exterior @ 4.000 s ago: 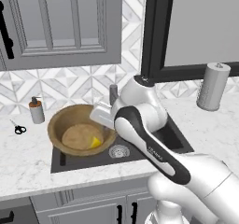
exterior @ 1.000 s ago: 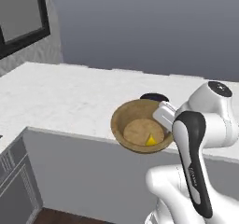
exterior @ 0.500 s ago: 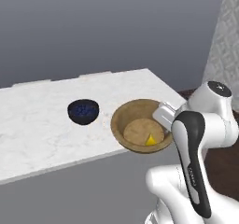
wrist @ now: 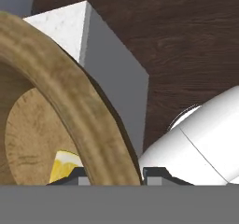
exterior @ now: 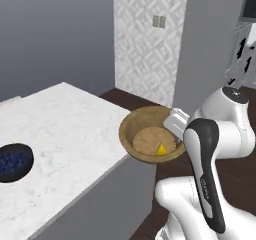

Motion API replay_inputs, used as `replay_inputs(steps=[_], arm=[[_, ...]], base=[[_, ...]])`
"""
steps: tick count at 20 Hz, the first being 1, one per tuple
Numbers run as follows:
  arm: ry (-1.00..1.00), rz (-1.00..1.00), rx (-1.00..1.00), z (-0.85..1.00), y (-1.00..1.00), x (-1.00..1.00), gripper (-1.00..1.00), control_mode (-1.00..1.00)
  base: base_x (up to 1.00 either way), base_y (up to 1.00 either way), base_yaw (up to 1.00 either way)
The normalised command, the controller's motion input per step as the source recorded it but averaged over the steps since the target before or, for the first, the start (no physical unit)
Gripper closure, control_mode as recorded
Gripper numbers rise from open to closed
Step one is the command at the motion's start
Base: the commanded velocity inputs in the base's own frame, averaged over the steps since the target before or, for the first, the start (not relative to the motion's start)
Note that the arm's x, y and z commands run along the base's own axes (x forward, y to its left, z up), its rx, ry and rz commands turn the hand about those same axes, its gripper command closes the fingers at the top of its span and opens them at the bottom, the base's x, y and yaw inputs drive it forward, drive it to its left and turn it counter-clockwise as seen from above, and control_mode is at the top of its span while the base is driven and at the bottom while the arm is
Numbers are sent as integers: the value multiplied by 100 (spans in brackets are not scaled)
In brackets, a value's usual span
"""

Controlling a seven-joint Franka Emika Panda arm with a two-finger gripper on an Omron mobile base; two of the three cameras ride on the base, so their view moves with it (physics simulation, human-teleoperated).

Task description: Pick the lemon wedge from the sink and place it in the bowl. Then pick the bowl and place it in the microwave. Then close the microwave door and press the start button.

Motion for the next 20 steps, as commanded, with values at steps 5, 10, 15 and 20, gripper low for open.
replay_inputs(steps=[5, 10, 15, 20], arm=[[0, 0, 0, 0, 0, 0, 100, 100], [0, 0, 0, 0, 0, 0, 100, 100], [0, 0, 0, 0, 0, 0, 100, 100], [0, 0, 0, 0, 0, 0, 100, 100]], base=[[-2, -14, -82], [18, -29, -68], [94, -77, -34], [100, -97, -20]])
